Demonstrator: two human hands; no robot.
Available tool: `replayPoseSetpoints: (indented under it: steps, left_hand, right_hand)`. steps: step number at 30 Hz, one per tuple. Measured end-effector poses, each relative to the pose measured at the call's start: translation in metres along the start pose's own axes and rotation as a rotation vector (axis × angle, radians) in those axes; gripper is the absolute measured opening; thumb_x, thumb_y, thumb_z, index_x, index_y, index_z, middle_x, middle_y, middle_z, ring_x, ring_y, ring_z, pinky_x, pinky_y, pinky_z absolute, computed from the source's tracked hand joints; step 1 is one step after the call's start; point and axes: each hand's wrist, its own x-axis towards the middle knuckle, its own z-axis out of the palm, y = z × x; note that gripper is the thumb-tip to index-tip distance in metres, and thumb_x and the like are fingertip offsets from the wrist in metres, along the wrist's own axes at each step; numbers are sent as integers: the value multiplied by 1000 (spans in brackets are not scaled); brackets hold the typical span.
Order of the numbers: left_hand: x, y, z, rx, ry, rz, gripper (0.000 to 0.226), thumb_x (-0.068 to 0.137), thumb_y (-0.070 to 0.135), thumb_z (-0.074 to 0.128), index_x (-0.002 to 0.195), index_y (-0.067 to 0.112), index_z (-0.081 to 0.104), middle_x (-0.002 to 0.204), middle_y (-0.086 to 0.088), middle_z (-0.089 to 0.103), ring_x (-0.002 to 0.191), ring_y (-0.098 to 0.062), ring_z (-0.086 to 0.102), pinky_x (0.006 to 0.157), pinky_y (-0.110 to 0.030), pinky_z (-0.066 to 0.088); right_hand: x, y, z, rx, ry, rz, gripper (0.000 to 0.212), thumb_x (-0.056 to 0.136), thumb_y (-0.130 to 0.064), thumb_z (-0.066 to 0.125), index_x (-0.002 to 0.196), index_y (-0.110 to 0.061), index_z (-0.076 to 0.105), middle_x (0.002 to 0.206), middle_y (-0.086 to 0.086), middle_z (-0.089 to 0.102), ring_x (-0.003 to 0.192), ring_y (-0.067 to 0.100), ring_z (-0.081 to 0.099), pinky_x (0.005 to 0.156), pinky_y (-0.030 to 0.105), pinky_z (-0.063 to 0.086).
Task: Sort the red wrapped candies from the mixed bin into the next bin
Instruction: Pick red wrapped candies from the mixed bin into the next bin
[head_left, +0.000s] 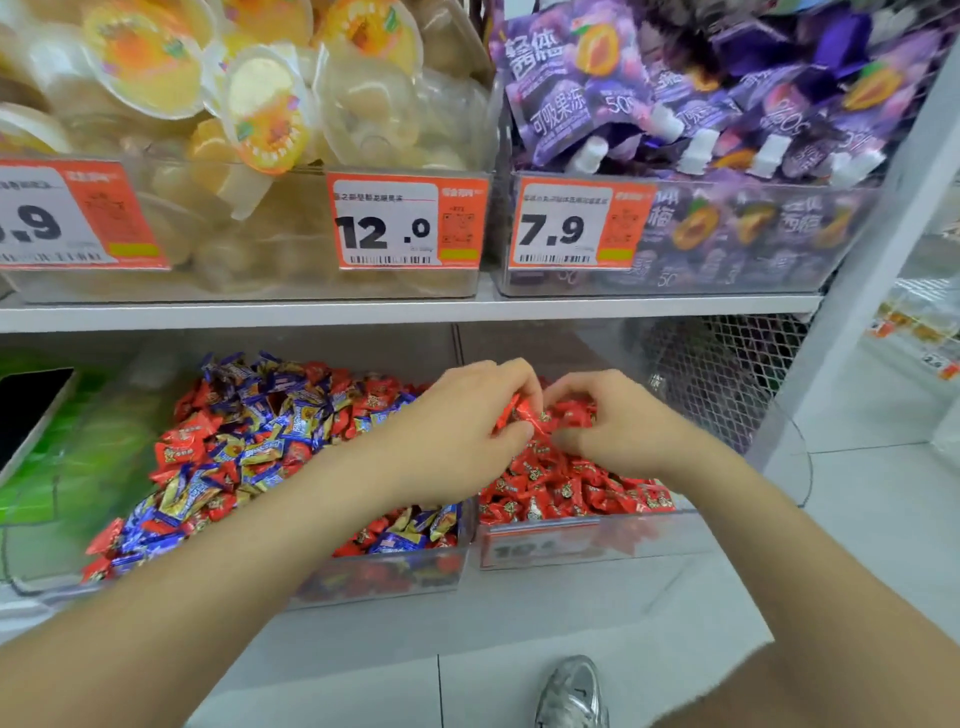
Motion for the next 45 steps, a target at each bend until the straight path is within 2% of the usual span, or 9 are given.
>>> replayPoseSetpoints:
  steps: [4,8,16,21,28,34,37,41,45]
  left_hand:
    - [50,3,34,172,-197,4,23,96,21,65,117,25,58,97,8,48,104,-22,52,88,-35,42]
    - [69,2,45,180,-391,-49,73,88,34,81,151,25,44,138,-3,54,133,-24,46,106,-35,40]
    - [5,-10,13,167,219,82,8,95,30,53,99,34,59,88,14,52,88,-10,51,80,-42,50]
    - [-50,-38,-24,155,181,-205,5,90,40,55,89,35,54,78,11,58,77,-7,57,71,-41,53]
    - [-108,-106,-60,449,-290,-836,64,88,74,56,128,25,45,132,-10,34,129,-35,32,104,-51,45]
    - [-106,-131,-76,362,-299,-859,47,100,58,54,122,18,45,144,-18,34,140,-43,28,112,-54,39]
    - [-96,-149,-75,363,-316,-882,38,105,36,47,134,12,41,152,-24,29,143,-47,28,112,-54,37]
    - [-88,-173,-76,352,-306,-935,46,105,20,49,142,-5,40,128,-24,54,108,-34,63,77,-35,53]
    - [-83,-183,-81,271,-297,-916,23,103,5,47,124,-4,52,86,-5,50,68,-16,49,50,-23,37]
  right_hand:
    - [0,28,3,-237,-349,-61,34,79,-32,88,109,-34,73,94,-17,68,79,3,58,74,28,46]
    - [13,50,-3,-412,-140,-2,39,90,-12,72,127,-25,76,125,-1,75,117,25,67,100,32,49]
    - [-13,-26,0,-26,158,-128,23,88,-13,60,92,-30,76,73,-9,74,70,4,67,72,21,53]
    - [-19,-92,32,-19,11,-224,22,89,-14,58,95,-28,73,68,-6,72,63,6,67,68,29,58]
    - [20,-143,81,-250,-110,-270,24,92,-9,56,102,-22,73,91,6,69,74,25,68,76,39,60]
    - [73,-156,109,-480,3,-150,7,94,-1,59,95,-8,56,80,9,51,78,39,61,66,38,47]
    - [95,-152,127,-467,-98,-109,38,101,-15,59,138,-10,49,114,18,63,107,42,66,77,40,51]
    - [111,-148,132,-420,-292,-106,60,104,-36,63,156,-15,43,150,13,56,132,34,57,103,38,49]
    - [116,-145,126,-334,-303,-159,50,95,-39,76,140,-25,61,138,2,61,117,23,61,93,30,49]
